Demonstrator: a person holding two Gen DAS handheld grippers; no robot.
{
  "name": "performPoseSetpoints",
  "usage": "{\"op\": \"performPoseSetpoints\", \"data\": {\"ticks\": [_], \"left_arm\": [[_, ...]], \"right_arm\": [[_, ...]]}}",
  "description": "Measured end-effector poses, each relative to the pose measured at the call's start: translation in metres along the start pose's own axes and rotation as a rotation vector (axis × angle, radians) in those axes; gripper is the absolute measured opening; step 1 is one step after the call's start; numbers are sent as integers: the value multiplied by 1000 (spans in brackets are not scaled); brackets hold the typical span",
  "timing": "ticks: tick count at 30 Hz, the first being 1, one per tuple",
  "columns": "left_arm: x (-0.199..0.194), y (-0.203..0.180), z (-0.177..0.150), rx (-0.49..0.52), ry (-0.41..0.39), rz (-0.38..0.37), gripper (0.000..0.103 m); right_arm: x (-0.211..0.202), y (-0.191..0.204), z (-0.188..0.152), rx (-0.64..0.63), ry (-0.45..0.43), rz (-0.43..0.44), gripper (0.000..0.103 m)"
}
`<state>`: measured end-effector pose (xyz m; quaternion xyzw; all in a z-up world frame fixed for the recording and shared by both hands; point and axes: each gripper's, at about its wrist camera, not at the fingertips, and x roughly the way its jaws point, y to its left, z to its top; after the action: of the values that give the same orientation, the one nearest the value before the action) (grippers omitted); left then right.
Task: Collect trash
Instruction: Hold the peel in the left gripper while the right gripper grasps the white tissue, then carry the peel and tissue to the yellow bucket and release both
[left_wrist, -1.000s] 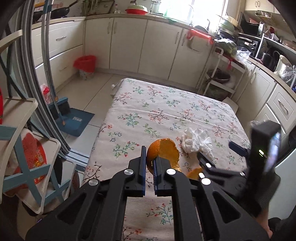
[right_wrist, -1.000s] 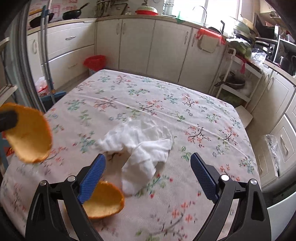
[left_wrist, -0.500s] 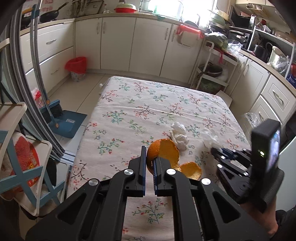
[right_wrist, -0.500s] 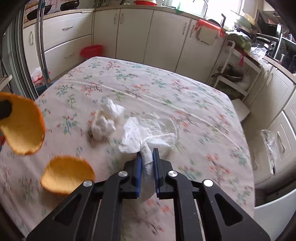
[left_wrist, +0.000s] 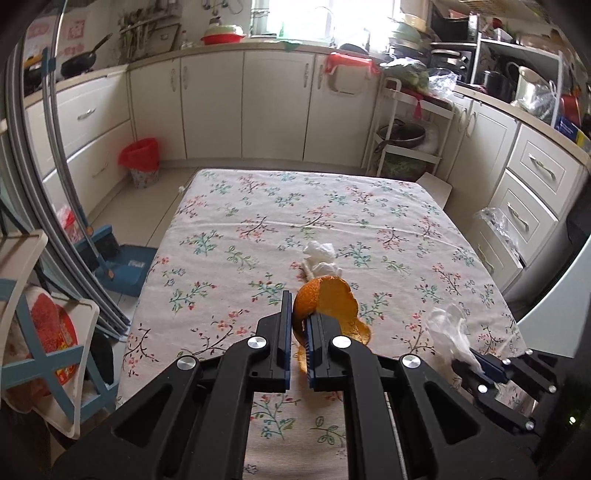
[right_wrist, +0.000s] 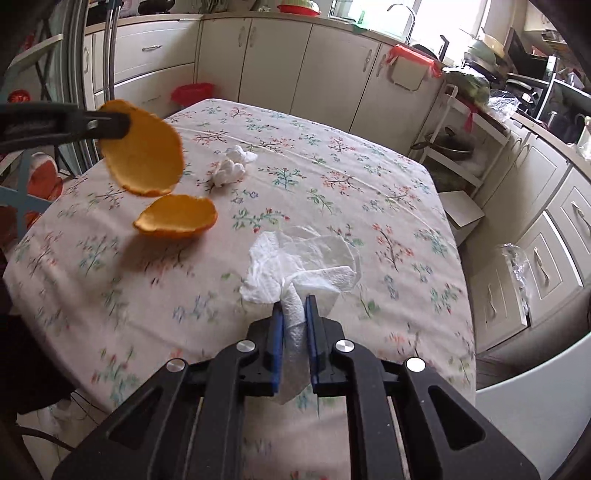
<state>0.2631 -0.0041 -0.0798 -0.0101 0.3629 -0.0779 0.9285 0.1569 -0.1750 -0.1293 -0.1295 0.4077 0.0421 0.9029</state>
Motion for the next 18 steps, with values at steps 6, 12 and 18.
{"op": "performPoseSetpoints", "data": {"ticks": [6,12,18], "left_arm": [[-5,-21,-2,44,-25,-21,5],[-5,-44,-4,78,-28,-51,5],[-9,-73,-9,117,-41,-83,5]], "right_arm": [[-15,-10,-9,17,-32,-19,12],[-31,-28,-18,31,-83,-42,12],[-43,-49,-33,64,-117,-68,12]]}}
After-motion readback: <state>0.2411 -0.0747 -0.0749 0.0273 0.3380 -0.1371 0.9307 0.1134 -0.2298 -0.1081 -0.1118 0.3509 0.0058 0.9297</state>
